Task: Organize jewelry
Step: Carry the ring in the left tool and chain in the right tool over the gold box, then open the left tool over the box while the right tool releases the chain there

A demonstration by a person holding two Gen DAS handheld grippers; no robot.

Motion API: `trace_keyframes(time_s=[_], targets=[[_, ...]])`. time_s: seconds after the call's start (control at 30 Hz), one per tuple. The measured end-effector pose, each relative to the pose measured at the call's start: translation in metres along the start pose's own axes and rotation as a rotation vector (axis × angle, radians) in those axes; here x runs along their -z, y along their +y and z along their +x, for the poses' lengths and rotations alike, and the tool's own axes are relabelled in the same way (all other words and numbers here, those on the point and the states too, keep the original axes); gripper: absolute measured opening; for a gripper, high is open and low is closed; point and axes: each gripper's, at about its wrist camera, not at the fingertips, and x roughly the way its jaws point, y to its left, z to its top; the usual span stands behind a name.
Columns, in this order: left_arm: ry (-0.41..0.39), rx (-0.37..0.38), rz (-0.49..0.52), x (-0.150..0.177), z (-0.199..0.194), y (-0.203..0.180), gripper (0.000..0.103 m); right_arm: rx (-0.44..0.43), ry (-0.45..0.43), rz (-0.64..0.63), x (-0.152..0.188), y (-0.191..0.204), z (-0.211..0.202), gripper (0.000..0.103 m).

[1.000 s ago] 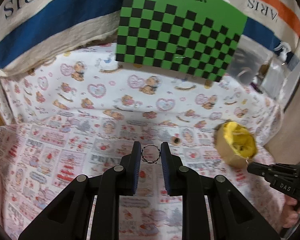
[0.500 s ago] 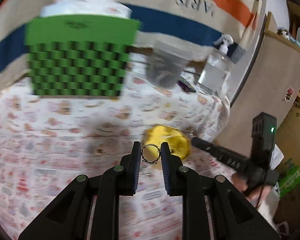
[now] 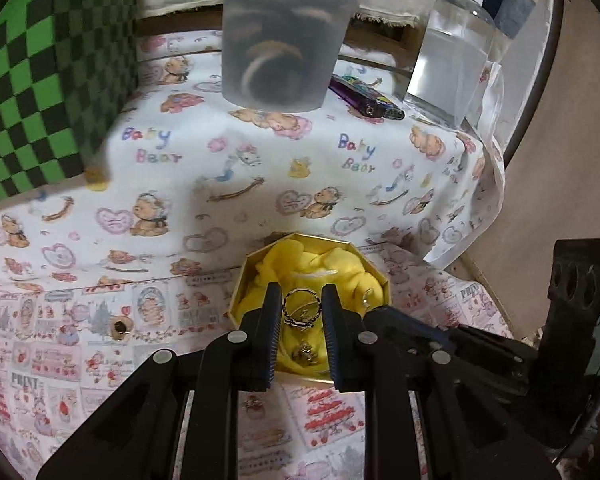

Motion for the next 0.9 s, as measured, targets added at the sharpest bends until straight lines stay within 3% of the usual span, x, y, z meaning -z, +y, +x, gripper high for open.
trace_keyframes(time_s=[0.23,0.33,0.43,0.53,0.6,0.73,0.8,0.9], targets=[[-0.009,-0.005,-0.001,-0.003,-0.001,0.004,0.019,0.002,-0.018,0.016,0.000,-0.002,-0.002,0.004],[-0.034,0.013,-0.015,-0.005,-0.009,0.011,0.022,-0.005,-0.007,0.020,0.000,-0.002,-0.001,0.004],[-0.076,-0.019,0.002,-0.002,-0.023,0.015,0.028,-0.001,-0.015,0.009,0.000,0.001,-0.004,0.005],[-0.106,-0.032,0.015,0.004,-0.040,0.024,0.033,-0.012,-0.032,0.003,-0.001,0.003,-0.009,0.017],[-0.117,-0.017,0.000,0.010,-0.052,0.034,0.035,-0.012,-0.045,0.004,-0.001,0.005,-0.014,0.017],[-0.173,-0.096,0.026,0.030,-0.074,0.057,0.039,-0.028,-0.083,0.015,0.000,0.008,-0.026,0.034],[-0.193,-0.146,0.018,0.041,-0.082,0.074,0.040,-0.020,-0.091,-0.003,0.002,0.014,-0.028,0.038],[-0.216,-0.161,-0.023,0.057,-0.090,0.098,0.045,0.000,-0.106,-0.039,0.005,0.025,-0.030,0.052]])
